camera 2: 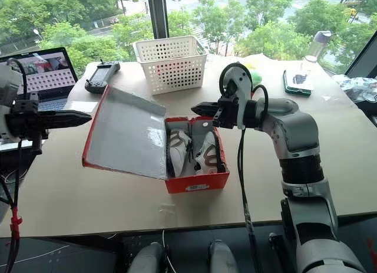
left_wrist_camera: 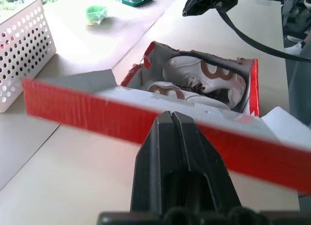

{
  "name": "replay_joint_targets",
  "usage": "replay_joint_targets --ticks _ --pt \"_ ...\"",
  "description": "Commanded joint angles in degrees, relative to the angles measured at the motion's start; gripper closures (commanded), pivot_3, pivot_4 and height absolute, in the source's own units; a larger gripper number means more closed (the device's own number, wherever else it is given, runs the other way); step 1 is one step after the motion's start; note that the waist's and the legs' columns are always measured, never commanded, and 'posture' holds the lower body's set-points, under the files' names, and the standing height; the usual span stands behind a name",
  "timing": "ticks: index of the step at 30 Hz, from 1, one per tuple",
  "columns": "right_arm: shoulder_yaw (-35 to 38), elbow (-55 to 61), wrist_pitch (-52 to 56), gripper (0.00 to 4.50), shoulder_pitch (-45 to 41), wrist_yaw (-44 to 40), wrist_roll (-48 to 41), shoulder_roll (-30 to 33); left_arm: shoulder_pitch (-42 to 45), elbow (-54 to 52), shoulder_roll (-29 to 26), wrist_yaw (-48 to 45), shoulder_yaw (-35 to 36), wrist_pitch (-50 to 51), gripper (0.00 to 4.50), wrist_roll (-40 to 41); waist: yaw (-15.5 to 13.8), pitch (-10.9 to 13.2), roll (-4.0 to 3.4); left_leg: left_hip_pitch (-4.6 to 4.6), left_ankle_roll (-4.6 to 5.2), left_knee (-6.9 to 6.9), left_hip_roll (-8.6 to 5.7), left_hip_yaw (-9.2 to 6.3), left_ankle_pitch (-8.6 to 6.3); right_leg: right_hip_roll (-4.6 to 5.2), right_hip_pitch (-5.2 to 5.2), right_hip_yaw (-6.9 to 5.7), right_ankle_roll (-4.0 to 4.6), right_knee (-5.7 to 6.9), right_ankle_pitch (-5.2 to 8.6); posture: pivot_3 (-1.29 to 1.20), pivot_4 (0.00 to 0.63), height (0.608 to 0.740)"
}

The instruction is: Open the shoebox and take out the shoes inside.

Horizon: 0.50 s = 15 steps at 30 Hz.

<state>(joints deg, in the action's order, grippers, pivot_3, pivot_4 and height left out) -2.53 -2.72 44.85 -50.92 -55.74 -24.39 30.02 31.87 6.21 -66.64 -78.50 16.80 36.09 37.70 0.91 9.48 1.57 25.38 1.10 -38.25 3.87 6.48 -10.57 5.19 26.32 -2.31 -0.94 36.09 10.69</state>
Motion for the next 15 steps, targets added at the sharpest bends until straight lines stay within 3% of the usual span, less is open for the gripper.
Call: replay_joint_targets --ticks 1,12,13,15 --pt "-0.3 1.9 -0.5 4.45 -0.4 -0.3 -0.3 0.7 -0.1 -0.1 -2.5 -1.5 2.9 -0.7 4.48 0.2 0.0 0.0 0.0 0.0 0.0 0.0 0.0 0.01 0.0 0.01 0.0 0.0 0.19 0.0 0.12 0.0 0.15 0.733" --pt "-8.8 3.8 4.3 4.45 -1.2 0.8 5.1 4.4 -3.1 -10.7 4.0 0.9 0.2 3.5 4.48 4.8 -0.2 0.0 0.0 0.01 0.0 0.0 -0.02 0.03 0.0 0.04 0.0 0.02 0.21 0.01 0.12 0.0 0.15 0.733" --pt "-9.3 4.8 4.9 3.92 -1.0 0.8 5.1 5.0 -3.4 -11.4 4.4 1.0 -0.2 3.8 4.5 4.9 -0.2 0.0 0.0 0.01 0.0 -0.01 -0.02 0.02 0.0 0.03 -0.01 0.01 0.21 0.01 0.13 0.0 0.15 0.733" --pt "-10.0 6.8 6.4 3.46 -0.4 0.7 5.2 6.1 -4.0 -12.4 5.2 1.2 -0.8 4.0 4.5 5.1 -0.2 0.0 0.0 0.02 0.0 0.0 -0.02 0.01 0.0 0.02 0.01 0.02 0.2 0.02 0.12 0.0 0.15 0.733"
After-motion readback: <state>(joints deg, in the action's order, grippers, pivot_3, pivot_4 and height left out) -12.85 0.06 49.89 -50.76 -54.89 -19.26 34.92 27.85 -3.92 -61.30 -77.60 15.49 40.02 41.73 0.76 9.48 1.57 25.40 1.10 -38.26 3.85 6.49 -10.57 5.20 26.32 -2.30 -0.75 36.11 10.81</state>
